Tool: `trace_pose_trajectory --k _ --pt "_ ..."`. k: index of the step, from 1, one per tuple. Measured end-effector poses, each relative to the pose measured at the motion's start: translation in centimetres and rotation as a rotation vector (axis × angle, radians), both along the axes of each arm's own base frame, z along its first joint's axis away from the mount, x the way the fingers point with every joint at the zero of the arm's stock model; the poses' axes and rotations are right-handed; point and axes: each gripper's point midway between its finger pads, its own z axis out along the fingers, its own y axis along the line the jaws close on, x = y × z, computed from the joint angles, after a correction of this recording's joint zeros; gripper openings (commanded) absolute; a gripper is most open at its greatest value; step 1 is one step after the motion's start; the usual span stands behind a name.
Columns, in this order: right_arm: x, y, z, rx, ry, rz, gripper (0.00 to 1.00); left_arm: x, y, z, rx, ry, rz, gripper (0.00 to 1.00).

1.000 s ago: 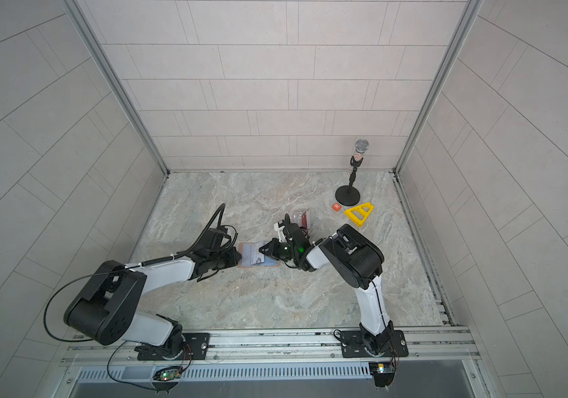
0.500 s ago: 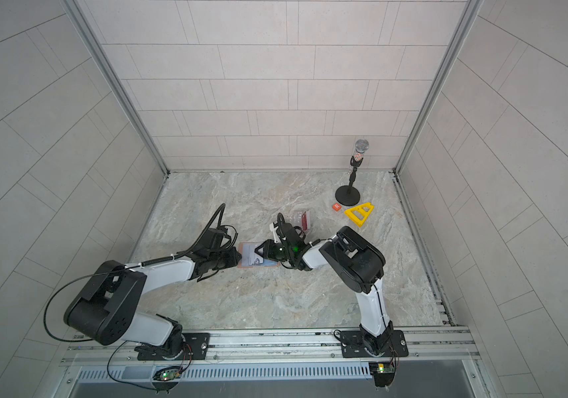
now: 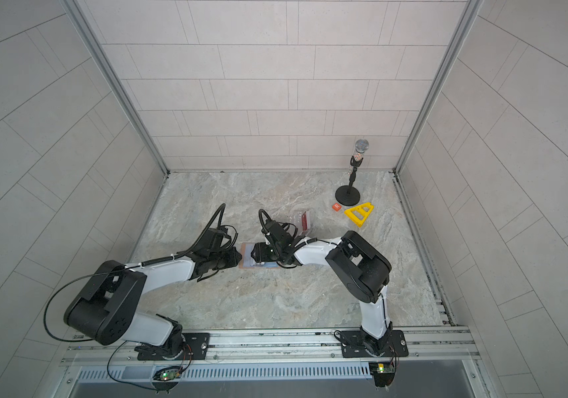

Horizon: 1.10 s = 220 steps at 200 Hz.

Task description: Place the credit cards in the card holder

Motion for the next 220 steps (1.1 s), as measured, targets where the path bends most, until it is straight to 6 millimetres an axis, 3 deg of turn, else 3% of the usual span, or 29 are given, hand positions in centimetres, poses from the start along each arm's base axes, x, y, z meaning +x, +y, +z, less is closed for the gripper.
trace_pose_trajectory --k 48,102,174,220 --pt "-0.2 -0.5 0.1 -0.058 0.006 0.020 0.61 -0.1 -0.3 0.0 -0.008 0.004 -0.010 0.20" --pt "-0.1 -1.9 -0.3 -0.160 0.006 0.020 0.47 -0.2 -0.4 0.0 -0.012 0.006 -0.016 0.20" --pt "-0.3 -2.7 -0.6 -0.210 0.006 0.028 0.38 -0.2 -0.4 0.0 -0.013 0.005 -0.016 0.20" --pt "-0.3 -3.2 -0.8 -0.238 0.008 0.026 0.20 -0.2 -0.4 0.0 -0.013 0.005 -0.017 0.20"
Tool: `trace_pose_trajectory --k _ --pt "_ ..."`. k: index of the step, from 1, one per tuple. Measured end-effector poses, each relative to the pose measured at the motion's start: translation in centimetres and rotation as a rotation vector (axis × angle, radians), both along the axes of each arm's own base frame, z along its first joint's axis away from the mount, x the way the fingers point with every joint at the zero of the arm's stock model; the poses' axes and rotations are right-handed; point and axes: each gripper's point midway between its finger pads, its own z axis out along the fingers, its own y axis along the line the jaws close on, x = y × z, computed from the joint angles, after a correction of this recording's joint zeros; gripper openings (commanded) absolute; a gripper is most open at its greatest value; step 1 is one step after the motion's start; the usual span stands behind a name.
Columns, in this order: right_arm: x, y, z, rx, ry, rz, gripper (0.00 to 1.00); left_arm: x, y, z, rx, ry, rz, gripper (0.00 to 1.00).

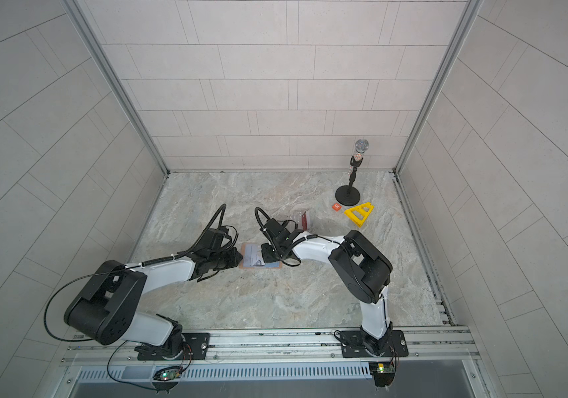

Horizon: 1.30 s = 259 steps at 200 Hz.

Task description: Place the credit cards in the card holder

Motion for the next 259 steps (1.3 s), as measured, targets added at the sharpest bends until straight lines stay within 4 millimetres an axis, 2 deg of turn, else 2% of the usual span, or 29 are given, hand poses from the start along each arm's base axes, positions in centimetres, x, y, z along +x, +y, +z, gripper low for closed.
trace_pose_trajectory --k 72,144,259 --pt "0.3 -0.3 0.0 -0.038 0.008 -0.011 0.01 0.0 -0.1 0.0 -0.004 0.000 -0.003 0.20" --pt "0.6 1.6 -0.5 -0.040 0.011 0.012 0.00 -0.1 -0.2 0.0 -0.014 -0.003 -0.009 0.20" --pt "0.4 3.7 -0.5 0.070 0.046 0.029 0.00 -0.1 -0.2 0.0 -0.016 -0.005 -0.009 0.19"
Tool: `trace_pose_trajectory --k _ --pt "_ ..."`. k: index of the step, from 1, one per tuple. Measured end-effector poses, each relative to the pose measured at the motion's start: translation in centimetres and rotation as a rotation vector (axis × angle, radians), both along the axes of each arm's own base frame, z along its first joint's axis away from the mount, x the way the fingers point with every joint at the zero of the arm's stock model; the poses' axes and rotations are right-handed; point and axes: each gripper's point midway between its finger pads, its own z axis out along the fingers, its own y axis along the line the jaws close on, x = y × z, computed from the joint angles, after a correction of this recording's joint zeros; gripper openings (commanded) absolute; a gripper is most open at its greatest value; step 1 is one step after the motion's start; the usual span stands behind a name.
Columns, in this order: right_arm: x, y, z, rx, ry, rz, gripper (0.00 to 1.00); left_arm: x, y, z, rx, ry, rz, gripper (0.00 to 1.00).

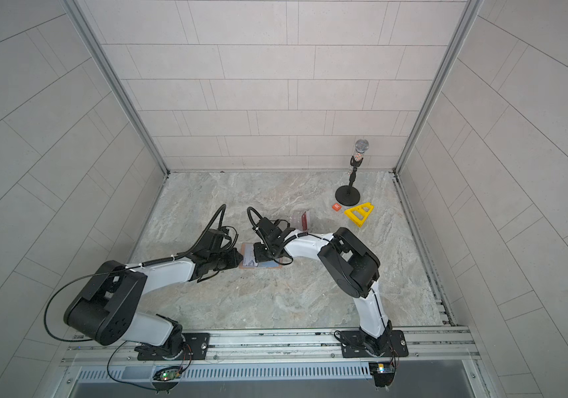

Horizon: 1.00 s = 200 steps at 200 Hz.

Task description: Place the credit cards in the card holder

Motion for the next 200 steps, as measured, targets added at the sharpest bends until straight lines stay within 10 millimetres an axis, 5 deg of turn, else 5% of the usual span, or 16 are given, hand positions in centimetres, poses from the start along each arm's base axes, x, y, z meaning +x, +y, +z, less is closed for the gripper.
trace_pose_trajectory --k 53,100,146,200 --pt "-0.2 1.0 0.2 0.067 -0.001 0.022 0.00 0.0 0.0 0.0 -0.001 -0.001 0.000 0.19" --pt "-1.1 -0.4 0.6 0.041 -0.009 0.026 0.08 -1.4 0.3 0.2 0.008 0.033 -0.010 0.25" --pt "-0.8 -2.2 4.1 0.044 -0.078 0.015 0.12 -2.9 0.6 1.8 0.023 0.037 -0.034 0.39" --pt "0.5 -6.5 2.7 0.009 -0.055 -0.062 0.12 -2.6 -3.5 4.3 0.022 -0.001 -0.163 0.48"
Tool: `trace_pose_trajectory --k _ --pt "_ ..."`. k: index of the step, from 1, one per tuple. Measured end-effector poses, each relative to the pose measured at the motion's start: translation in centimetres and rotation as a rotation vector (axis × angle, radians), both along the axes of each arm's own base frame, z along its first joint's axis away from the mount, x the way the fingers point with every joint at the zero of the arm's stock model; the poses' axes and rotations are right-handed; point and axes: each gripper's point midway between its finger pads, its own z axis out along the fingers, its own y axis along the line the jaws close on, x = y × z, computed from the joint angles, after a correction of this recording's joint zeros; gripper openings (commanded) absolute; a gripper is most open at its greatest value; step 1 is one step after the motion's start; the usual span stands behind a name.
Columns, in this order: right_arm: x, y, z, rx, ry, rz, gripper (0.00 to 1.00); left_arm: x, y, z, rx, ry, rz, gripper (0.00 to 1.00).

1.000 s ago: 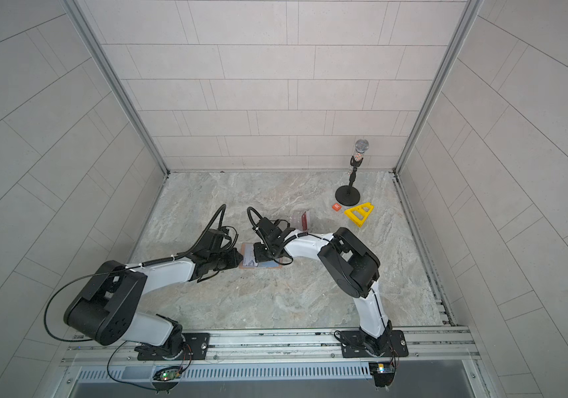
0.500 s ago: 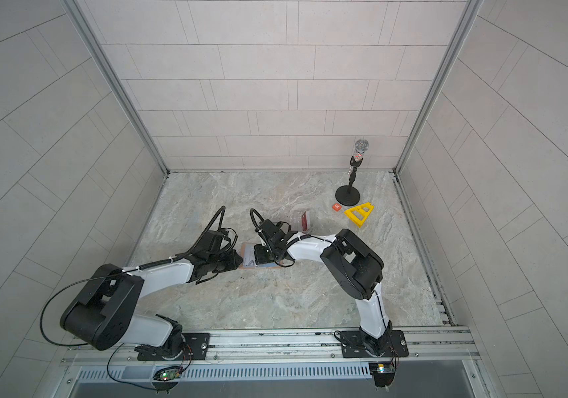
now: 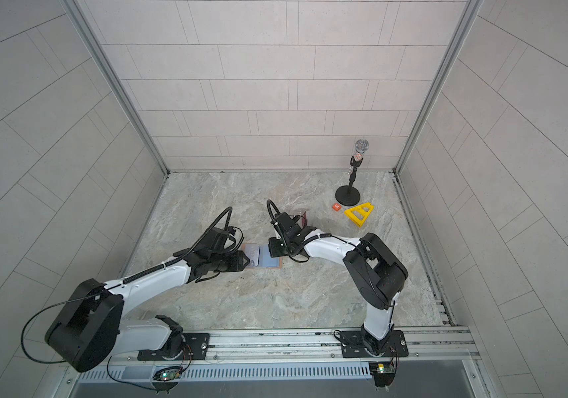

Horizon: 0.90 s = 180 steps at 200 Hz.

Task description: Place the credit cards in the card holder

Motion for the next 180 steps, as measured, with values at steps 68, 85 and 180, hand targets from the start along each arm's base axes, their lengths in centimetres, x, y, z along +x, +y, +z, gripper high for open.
trace_pose_trajectory --k 68,85,180 --pt "-1.0 -1.7 -2.3 0.012 0.068 -0.012 0.08 1.3 -4.2 -2.3 0.059 0.056 -0.079 0.50" --pt "-0.9 -1.8 -2.4 0.035 0.075 -0.018 0.08 1.5 -4.7 -2.9 0.063 0.072 -0.088 0.50" --pt "-0.7 -1.1 -2.8 0.102 0.090 -0.018 0.06 2.2 -5.8 -3.4 0.045 0.087 -0.096 0.34"
